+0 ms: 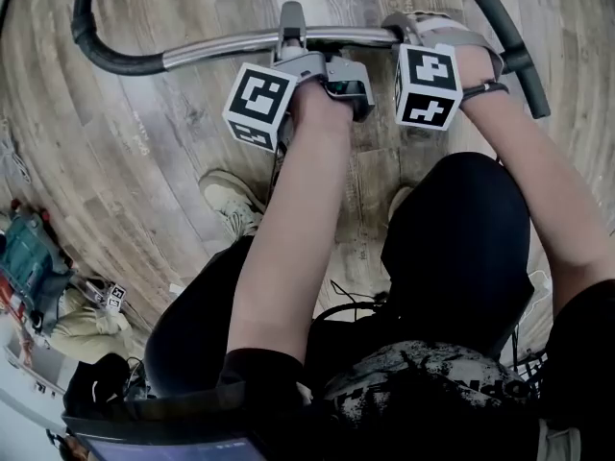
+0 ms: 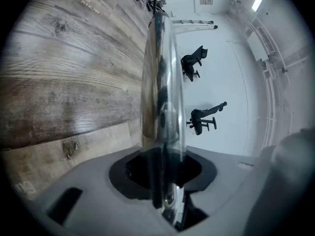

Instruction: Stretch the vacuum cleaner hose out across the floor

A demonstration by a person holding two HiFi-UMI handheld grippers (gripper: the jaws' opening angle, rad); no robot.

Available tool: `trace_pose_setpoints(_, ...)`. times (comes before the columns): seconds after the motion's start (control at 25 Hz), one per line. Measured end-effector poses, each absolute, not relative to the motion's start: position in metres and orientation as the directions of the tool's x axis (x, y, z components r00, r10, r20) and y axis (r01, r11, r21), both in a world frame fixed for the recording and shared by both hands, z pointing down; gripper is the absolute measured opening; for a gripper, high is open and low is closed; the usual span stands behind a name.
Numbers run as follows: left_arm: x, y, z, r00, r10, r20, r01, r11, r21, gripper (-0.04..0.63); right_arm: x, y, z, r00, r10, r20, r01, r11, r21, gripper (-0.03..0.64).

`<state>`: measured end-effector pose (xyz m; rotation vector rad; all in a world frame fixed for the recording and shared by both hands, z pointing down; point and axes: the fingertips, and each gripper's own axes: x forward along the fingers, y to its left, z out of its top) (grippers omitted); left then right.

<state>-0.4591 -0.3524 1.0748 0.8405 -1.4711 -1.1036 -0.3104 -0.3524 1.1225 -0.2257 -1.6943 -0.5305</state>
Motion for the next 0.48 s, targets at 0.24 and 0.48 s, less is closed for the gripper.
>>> trace_pose_setpoints(0.24,-0.48,-0.349,1.071,-0.254,-0.914,0.318,0.091,0.305,0.948,0.118,-0.336,-0.355,1.111,-0.231,-0.191,0.954,0.441,0.853,0.278,0.14)
trace_pose_setpoints(0.48,-0.476,-0.346,1.069,-0.259,-0.916,0.307,0.077,0.297,0.952,0.12,-0.341,-0.346,1.114,-0.182,-0.174,0.968,0.466,0.851,0.241,0.134)
